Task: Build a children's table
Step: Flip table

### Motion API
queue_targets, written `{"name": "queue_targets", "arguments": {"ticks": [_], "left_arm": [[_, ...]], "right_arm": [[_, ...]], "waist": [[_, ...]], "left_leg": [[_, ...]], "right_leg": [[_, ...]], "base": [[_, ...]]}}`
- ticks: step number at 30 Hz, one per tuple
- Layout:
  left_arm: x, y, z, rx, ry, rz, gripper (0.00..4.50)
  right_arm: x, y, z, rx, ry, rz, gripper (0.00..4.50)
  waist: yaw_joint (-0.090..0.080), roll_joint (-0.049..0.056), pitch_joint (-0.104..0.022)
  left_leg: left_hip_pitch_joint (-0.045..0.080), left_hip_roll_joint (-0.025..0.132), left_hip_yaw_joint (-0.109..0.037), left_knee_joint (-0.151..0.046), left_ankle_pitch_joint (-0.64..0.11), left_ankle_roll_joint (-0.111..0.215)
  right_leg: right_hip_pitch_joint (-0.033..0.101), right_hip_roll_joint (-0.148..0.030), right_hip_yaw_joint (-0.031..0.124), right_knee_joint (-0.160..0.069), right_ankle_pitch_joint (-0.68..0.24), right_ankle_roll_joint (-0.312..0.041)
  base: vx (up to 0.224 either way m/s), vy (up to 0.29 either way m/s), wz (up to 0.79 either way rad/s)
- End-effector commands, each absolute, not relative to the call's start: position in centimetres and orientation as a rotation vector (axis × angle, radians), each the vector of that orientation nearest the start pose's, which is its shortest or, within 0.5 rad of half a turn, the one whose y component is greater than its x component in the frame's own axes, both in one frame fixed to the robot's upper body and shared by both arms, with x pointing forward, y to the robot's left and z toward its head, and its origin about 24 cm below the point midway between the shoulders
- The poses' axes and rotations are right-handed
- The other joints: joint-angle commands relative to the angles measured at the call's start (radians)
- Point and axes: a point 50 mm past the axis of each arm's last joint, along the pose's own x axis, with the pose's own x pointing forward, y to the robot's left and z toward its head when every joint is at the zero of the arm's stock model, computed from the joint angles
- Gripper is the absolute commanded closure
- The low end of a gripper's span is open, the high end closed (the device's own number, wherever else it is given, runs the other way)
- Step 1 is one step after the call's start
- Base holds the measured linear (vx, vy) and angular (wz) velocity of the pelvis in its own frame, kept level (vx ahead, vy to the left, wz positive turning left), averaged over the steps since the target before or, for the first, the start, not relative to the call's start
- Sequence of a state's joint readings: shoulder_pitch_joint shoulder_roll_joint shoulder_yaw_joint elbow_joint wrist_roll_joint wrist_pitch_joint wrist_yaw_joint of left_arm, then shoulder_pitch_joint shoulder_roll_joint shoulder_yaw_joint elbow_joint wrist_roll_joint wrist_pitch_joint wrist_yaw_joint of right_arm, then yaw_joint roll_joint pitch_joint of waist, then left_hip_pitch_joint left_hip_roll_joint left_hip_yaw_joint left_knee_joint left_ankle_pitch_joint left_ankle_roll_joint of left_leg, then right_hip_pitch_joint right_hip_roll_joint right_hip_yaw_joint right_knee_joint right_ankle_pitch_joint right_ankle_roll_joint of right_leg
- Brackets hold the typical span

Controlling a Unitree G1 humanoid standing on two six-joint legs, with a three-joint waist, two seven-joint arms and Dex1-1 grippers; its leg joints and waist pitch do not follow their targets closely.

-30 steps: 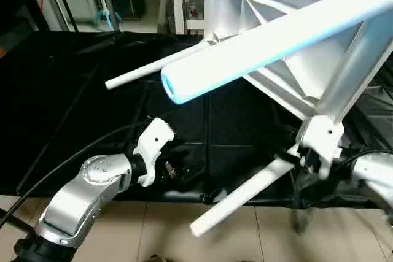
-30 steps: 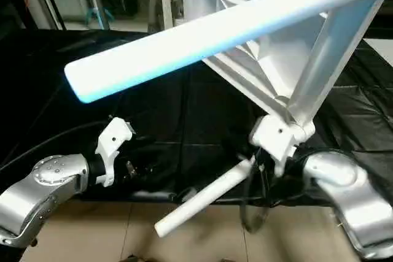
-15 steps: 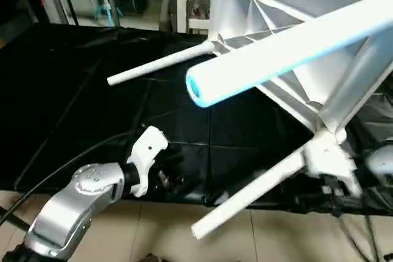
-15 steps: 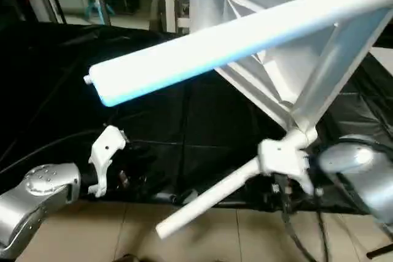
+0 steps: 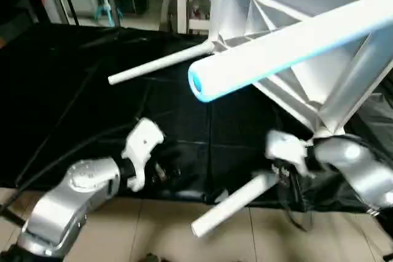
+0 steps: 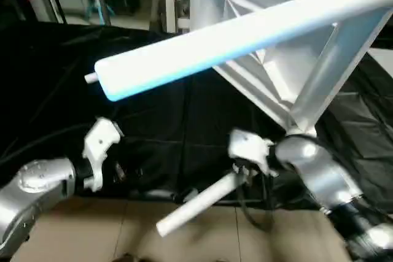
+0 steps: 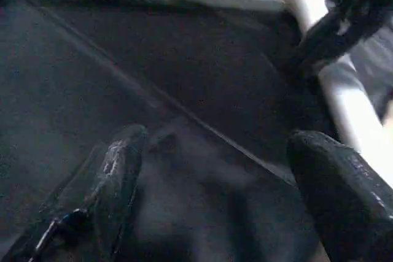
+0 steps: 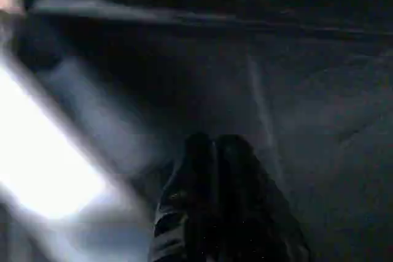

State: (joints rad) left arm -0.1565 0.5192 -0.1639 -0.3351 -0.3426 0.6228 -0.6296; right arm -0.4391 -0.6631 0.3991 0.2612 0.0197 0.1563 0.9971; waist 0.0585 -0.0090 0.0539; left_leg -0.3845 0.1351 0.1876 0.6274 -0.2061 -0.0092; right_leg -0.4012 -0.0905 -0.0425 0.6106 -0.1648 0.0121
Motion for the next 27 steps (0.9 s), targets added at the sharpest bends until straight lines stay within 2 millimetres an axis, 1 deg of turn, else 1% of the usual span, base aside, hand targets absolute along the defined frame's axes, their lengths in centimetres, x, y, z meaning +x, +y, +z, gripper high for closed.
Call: {"name": "queue_targets", "arguments": {"ticks": [1,2,3,4,5,6,7,8,9,10,11,12,13,14,15,16,17,18,19,20,21,22,23,24,25,26,27], "left_arm": [[25.2,14.9,9.9,0.188,0.276,-0.859,0.38],[25.4,14.9,10.1,0.193,0.267,-0.858,0.38],[25.4,14.9,10.1,0.193,0.266,-0.858,0.38],[25.5,14.9,10.2,0.194,0.259,-0.853,0.38],[25.5,14.9,10.3,0.192,0.252,-0.85,0.38],[25.4,14.7,10.4,0.178,0.25,-0.859,0.38],[25.4,14.7,10.4,0.174,0.25,-0.864,0.38],[25.1,14.3,10.5,0.154,0.252,-0.894,0.38],[25.1,14.3,10.5,0.154,0.252,-0.894,0.38],[24.8,13.9,10.5,0.143,0.254,-0.917,0.38],[24.7,13.8,10.5,0.141,0.256,-0.925,0.38],[24.4,13.4,10.4,0.136,0.261,-0.947,0.38],[24.3,13.3,10.4,0.135,0.262,-0.952,0.38],[24.2,13.3,10.3,0.137,0.267,-0.951,0.38],[24.2,13.3,10.2,0.141,0.272,-0.944,0.38],[24.1,13.4,9.9,0.154,0.283,-0.938,0.38],[24.1,13.4,9.9,0.154,0.283,-0.938,0.38],[24.0,13.6,9.7,0.166,0.294,-0.936,0.38],[23.9,13.5,9.5,0.17,0.299,-0.941,0.38],[23.9,13.4,9.5,0.17,0.302,-0.947,0.38],[23.8,13.4,9.5,0.167,0.302,-0.952,0.38],[23.8,12.9,9.5,0.159,0.297,-0.975,0.38],[23.8,12.8,9.5,0.158,0.296,-0.976,0.38],[23.8,12.6,9.5,0.154,0.294,-0.985,0.38],[23.7,12.3,9.6,0.146,0.293,-1.011,0.38],[23.5,11.9,9.6,0.141,0.296,-1.044,0.38],[23.5,11.9,9.6,0.141,0.296,-1.047,0.38]], "right_arm": [[30.3,-18.2,6.6,-0.68,0.431,1.08,4.43],[30.8,-17.9,6.5,-0.675,0.406,1.053,4.43],[30.9,-17.8,6.5,-0.675,0.404,1.051,4.43],[31.2,-17.6,6.5,-0.663,0.387,1.033,4.43],[31.5,-17.3,6.6,-0.645,0.37,1.021,4.43],[32.3,-16.8,6.8,-0.616,0.319,0.964,4.43],[32.4,-16.7,6.8,-0.616,0.31,0.954,4.43],[33.3,-16.6,7.3,-0.623,0.243,0.876,4.43],[33.3,-16.6,7.3,-0.623,0.243,0.876,4.43],[33.9,-16.4,7.8,-0.598,0.195,0.838,4.43],[34.0,-16.3,8.3,-0.566,0.173,0.836,4.43],[34.3,-16.1,9.6,-0.48,0.116,0.836,4.43],[34.3,-16.1,9.9,-0.458,0.102,0.838,4.43],[34.0,-16.0,11.2,-0.382,0.072,0.908,4.43],[33.5,-16.2,12.1,-0.346,0.061,0.986,4.43],[32.1,-16.9,12.9,-0.345,0.104,1.127,4.43],[32.1,-16.9,12.9,-0.345,0.104,1.127,4.43],[30.6,-17.7,13.4,-0.358,0.173,1.266,4.43],[29.3,-18.6,13.3,-0.388,0.258,1.352,4.43],[28.4,-19.2,12.9,-0.417,0.33,1.401,4.43],[27.8,-19.7,12.6,-0.437,0.378,1.426,4.43],[26.3,-20.6,11.6,-0.466,0.504,1.486,4.43],[26.2,-20.7,11.6,-0.467,0.509,1.488,4.43],[25.8,-20.9,11.3,-0.471,0.545,1.503,4.43],[25.4,-21.1,10.8,-0.475,0.589,1.511,4.43],[25.1,-21.2,10.2,-0.486,0.623,1.521,4.43],[25.1,-21.2,10.1,-0.487,0.624,1.522,4.43]], "waist": [[-0.001,0.005,-0.058],[-0.003,0.005,-0.058],[-0.003,0.004,-0.061],[-0.003,0.005,-0.061],[-0.003,0.005,-0.061],[-0.002,0.002,-0.062],[-0.004,0.002,-0.062],[-0.002,-0.003,-0.062],[-0.003,0.0,-0.062],[-0.002,-0.003,-0.063],[-0.002,-0.001,-0.061],[0.002,-0.001,-0.062],[0.002,0.0,-0.061],[0.0,-0.005,-0.061],[0.005,-0.004,-0.062],[0.005,-0.001,-0.06],[0.009,-0.002,-0.06],[0.011,-0.003,-0.058],[0.023,0.002,-0.056],[0.023,0.003,-0.051],[0.028,0.002,-0.053],[0.027,0.001,-0.052],[0.028,0.0,-0.052],[0.024,-0.002,-0.05],[0.02,-0.007,-0.051],[0.019,-0.004,-0.051],[0.017,-0.003,-0.049]], "left_leg": [[0.024,0.087,-0.043,-0.094,-0.31,-0.014],[0.021,0.087,-0.044,-0.095,-0.304,-0.014],[0.021,0.085,-0.042,-0.094,-0.29,-0.014],[0.019,0.086,-0.042,-0.094,-0.278,-0.009],[0.019,0.086,-0.042,-0.094,-0.278,-0.009],[0.02,0.086,-0.04,-0.092,-0.265,-0.002],[0.018,0.085,-0.04,-0.093,-0.261,-0.002],[0.02,0.087,-0.038,-0.093,-0.26,-0.004],[0.019,0.084,-0.038,-0.092,-0.253,-0.009],[0.02,0.084,-0.037,-0.092,-0.252,-0.009],[0.021,0.086,-0.037,-0.093,-0.253,-0.008],[0.025,0.086,-0.033,-0.093,-0.262,-0.004],[0.023,0.088,-0.036,-0.094,-0.259,0.002],[0.022,0.087,-0.034,-0.094,-0.264,0.009],[0.023,0.089,-0.036,-0.095,-0.263,0.012],[0.024,0.091,-0.036,-0.096,-0.257,0.022],[0.025,0.091,-0.037,-0.096,-0.26,0.029],[0.027,0.093,-0.035,-0.096,-0.261,0.036],[0.033,0.097,-0.035,-0.096,-0.271,0.037],[0.03,0.098,-0.035,-0.1,-0.283,0.034],[0.032,0.098,-0.034,-0.1,-0.299,0.024],[0.029,0.098,-0.036,-0.1,-0.317,0.017],[0.03,0.098,-0.035,-0.1,-0.325,0.015],[0.026,0.097,-0.038,-0.101,-0.342,0.011],[0.022,0.096,-0.04,-0.099,-0.346,0.007],[0.021,0.096,-0.043,-0.099,-0.346,0.005],[0.022,0.095,-0.042,-0.099,-0.354,0.003]], "right_leg": [[0.029,-0.059,0.041,-0.071,-0.267,-0.241],[0.031,-0.059,0.041,-0.069,-0.258,-0.245],[0.032,-0.058,0.04,-0.066,-0.238,-0.25],[0.034,-0.058,0.041,-0.064,-0.215,-0.255],[0.034,-0.058,0.041,-0.064,-0.215,-0.255],[0.034,-0.06,0.041,-0.063,-0.204,-0.263],[0.036,-0.059,0.04,-0.062,-0.205,-0.266],[0.035,-0.061,0.04,-0.062,-0.208,-0.266],[0.033,-0.06,0.04,-0.06,-0.21,-0.27],[0.034,-0.058,0.039,-0.061,-0.209,-0.268],[0.034,-0.059,0.04,-0.061,-0.209,-0.265],[0.034,-0.059,0.042,-0.063,-0.214,-0.262],[0.036,-0.059,0.042,-0.06,-0.209,-0.259],[0.037,-0.055,0.041,-0.061,-0.212,-0.257],[0.039,-0.058,0.042,-0.06,-0.208,-0.252],[0.039,-0.054,0.041,-0.058,-0.201,-0.245],[0.043,-0.052,0.039,-0.058,-0.198,-0.239],[0.04,-0.053,0.042,-0.06,-0.199,-0.236],[0.04,-0.055,0.043,-0.063,-0.21,-0.226],[0.038,-0.055,0.045,-0.067,-0.229,-0.221],[0.039,-0.059,0.044,-0.071,-0.253,-0.22],[0.039,-0.062,0.045,-0.074,-0.281,-0.217],[0.037,-0.064,0.046,-0.077,-0.297,-0.214],[0.036,-0.066,0.046,-0.081,-0.331,-0.211],[0.037,-0.069,0.046,-0.082,-0.362,-0.203],[0.036,-0.07,0.045,-0.082,-0.377,-0.199],[0.033,-0.069,0.045,-0.085,-0.395,-0.196]], "base": [[0.0,0.0,0.0],[0.0,0.0,0.0],[0.0,0.0,0.0],[0.0,0.0,0.0],[0.0,0.0,0.0],[0.0,0.0,0.0],[0.0,0.0,0.0],[0.0,0.0,0.0],[0.0,0.0,0.0],[0.0,0.0,0.0],[0.0,0.0,0.0],[0.0,0.0,0.0],[0.0,0.0,0.0],[0.0,0.0,0.0],[0.0,0.0,0.0],[0.0,0.0,0.0],[0.0,0.0,0.0],[0.0,0.0,0.0],[0.0,0.0,0.0],[0.0,0.0,0.0],[0.0,0.0,0.0],[0.0,0.0,0.0],[0.0,0.0,0.0],[0.0,0.0,0.0],[0.0,0.0,0.0],[0.0,0.0,0.0],[0.0,0.0,0.0]]}}
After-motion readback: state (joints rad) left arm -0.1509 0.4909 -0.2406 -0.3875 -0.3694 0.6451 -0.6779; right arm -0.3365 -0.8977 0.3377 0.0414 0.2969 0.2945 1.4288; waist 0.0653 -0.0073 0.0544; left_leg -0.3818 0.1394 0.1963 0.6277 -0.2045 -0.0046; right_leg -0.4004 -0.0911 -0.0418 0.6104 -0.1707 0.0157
